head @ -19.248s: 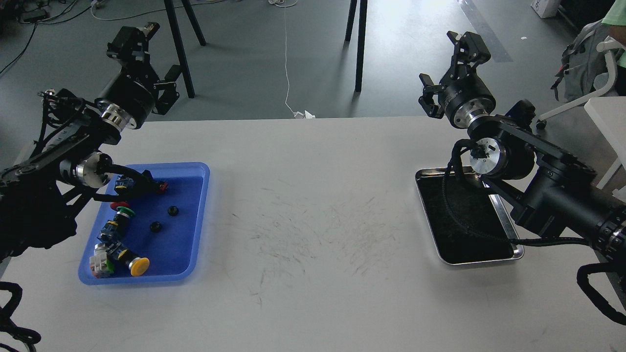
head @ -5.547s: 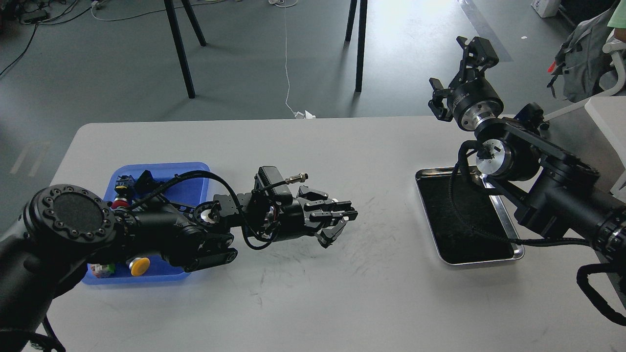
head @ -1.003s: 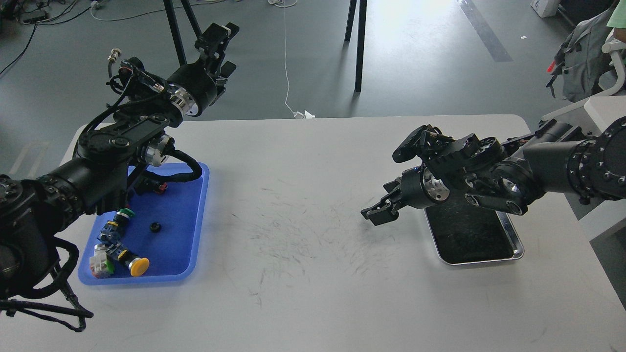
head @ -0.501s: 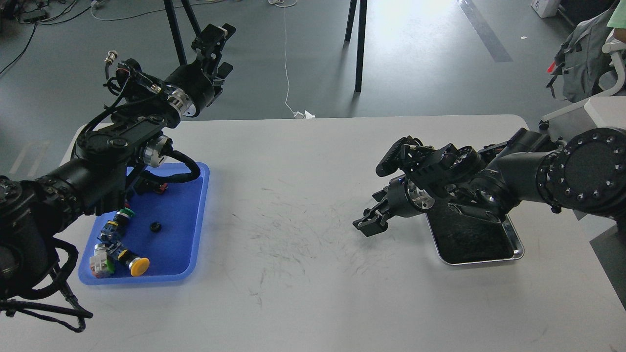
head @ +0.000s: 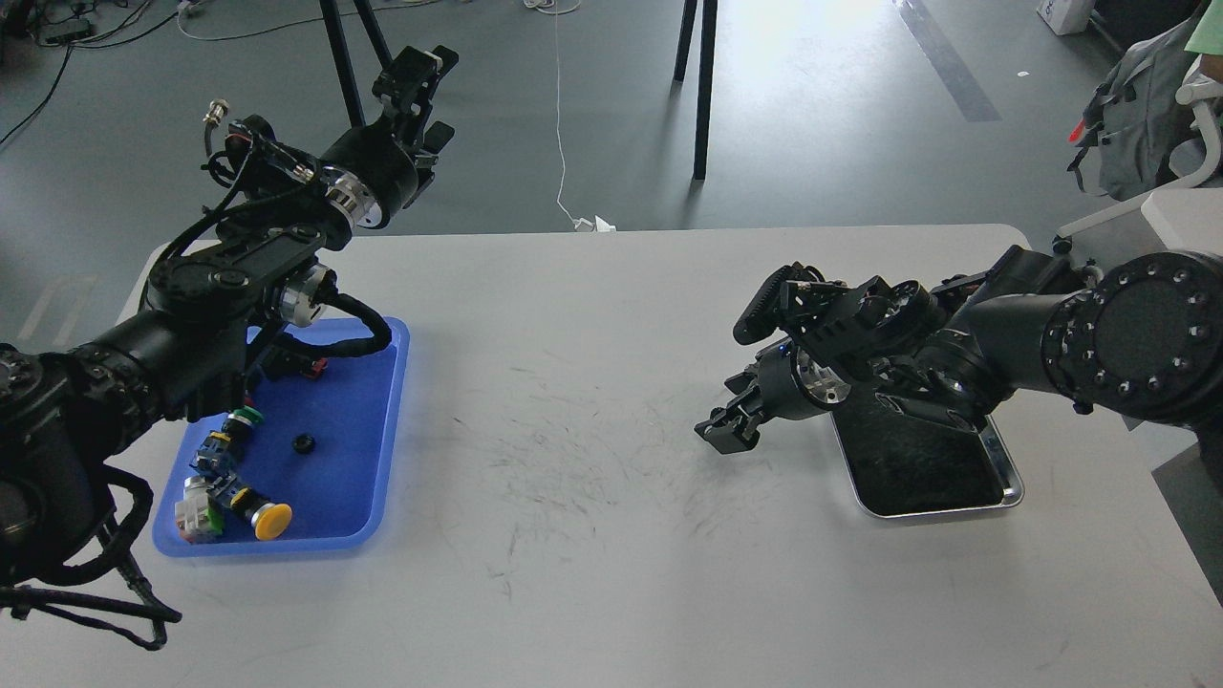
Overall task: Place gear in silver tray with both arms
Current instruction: 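Move the right gripper down toward the black gear on the table, then close the right gripper on the black gear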
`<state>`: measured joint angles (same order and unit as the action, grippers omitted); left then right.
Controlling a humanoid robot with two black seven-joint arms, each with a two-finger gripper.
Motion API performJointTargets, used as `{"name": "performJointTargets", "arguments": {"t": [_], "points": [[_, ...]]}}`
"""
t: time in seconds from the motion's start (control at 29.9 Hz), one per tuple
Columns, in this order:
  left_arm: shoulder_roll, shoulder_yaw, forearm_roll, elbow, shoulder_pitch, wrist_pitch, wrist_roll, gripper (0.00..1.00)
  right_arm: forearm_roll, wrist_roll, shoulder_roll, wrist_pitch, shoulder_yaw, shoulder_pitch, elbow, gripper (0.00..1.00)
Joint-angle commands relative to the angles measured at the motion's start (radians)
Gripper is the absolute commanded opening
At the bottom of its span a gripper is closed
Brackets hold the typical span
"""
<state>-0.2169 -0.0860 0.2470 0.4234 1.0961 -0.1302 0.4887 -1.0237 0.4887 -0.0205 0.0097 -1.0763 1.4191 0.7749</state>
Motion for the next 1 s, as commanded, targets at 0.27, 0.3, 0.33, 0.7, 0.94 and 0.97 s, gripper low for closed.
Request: {"name": "performJointTargets", "arguments": {"t": [0.27,0.3,0.33,0.7,0.94,0.97], "points": [[-0.015,0.000,-0.002,0.000,-0.012,-0.002,0.000,0.98,-0.004,0.000,0.016,-0.002,-0.005,-0.009,-0.028,0.53],[-0.015,0.000,-0.002,0.000,-0.012,-0.002,0.000,0.98,-0.004,0.000,0.017,-0.002,-0.005,-0.008,-0.029,0.53],[-0.015,0.000,-0.002,0.000,-0.012,-0.002,0.000,0.98,-0.003,0.000,0.019,-0.002,-0.004,-0.006,-0.031,0.53],[-0.030,0.000,0.000,0.002,-0.013,-0.003,0.000,0.98,0.004,0.000,0.020,-0.001,-0.005,-0.002,-0.022,0.42],[-0.035,0.000,0.000,0.002,-0.013,-0.003,0.000,0.98,0.002,0.000,0.020,0.004,-0.007,0.007,-0.014,0.42],[-0.035,0.000,0.000,0.002,-0.013,-0.003,0.000,0.98,0.001,0.000,0.020,0.004,-0.007,0.007,-0.014,0.42]]}}
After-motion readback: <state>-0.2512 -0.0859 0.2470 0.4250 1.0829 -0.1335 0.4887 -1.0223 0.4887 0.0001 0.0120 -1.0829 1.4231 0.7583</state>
